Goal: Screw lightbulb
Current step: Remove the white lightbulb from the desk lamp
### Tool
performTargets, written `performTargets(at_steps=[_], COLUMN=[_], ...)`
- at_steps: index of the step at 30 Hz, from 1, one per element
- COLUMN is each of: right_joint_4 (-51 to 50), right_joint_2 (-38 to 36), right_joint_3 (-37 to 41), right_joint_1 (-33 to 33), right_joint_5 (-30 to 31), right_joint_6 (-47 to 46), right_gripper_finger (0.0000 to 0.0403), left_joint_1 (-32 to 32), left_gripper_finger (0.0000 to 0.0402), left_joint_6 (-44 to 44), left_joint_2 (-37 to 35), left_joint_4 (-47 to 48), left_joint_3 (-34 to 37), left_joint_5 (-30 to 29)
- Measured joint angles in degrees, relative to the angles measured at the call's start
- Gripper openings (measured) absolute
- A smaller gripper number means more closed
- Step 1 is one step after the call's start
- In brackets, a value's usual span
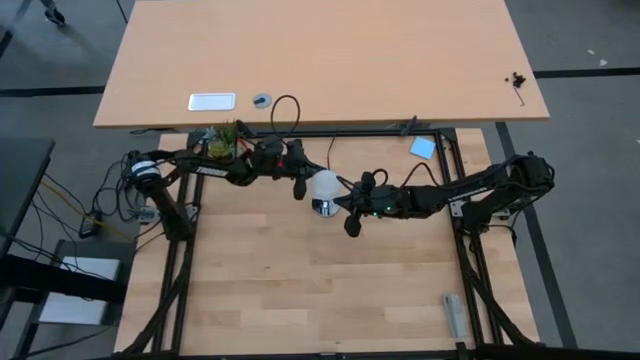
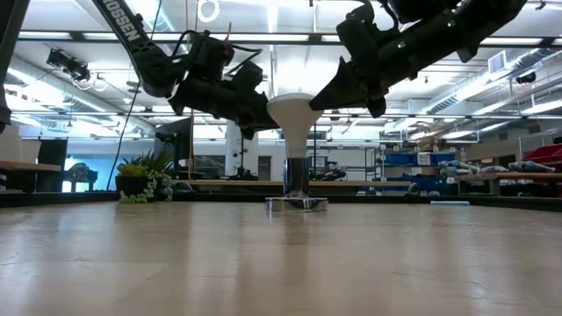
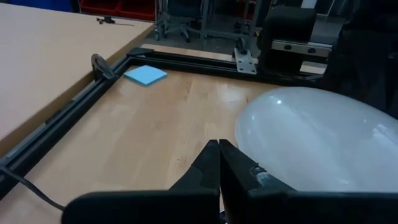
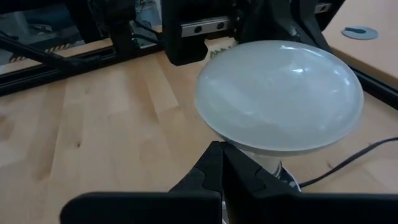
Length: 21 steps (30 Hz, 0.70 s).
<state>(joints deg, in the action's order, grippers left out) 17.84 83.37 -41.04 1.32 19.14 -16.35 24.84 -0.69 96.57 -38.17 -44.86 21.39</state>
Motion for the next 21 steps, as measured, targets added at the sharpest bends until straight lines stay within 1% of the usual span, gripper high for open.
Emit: performTargets(at_steps=[5,10,16,21], right_joint_4=[-0.68,-2.72,-3.24,-7.52], right_joint_2=[0.0,0.0,0.0,-2.07], right_joint_3=[0.0,0.04,0.04,0.07], right_joint_1=[-0.24,-0.9,-1.88,-2.27], right_joint_5=[0.53,3.1,3.29,4.25], right_joint_6=[-0.81,-2.44,-3.53,-3.27], right_gripper_finger=[0.0009,0.0009,0.0009,0.0009], left_joint_1=[-0.02,-0.07,-0.36,-0.63], left_gripper_finger=[0.0,0.0,0.0,0.0], left_joint_6=[-0.15,-0.84,-1.04,-0.96], left_joint_2=[-0.07,-0.07,-0.07,-0.04], left_joint_4=[0.55,0.74,0.83,1.44], left_joint_3=[0.08,0.13,0.15,0.22], left_joint_5=[0.32,0.38,0.8,1.68])
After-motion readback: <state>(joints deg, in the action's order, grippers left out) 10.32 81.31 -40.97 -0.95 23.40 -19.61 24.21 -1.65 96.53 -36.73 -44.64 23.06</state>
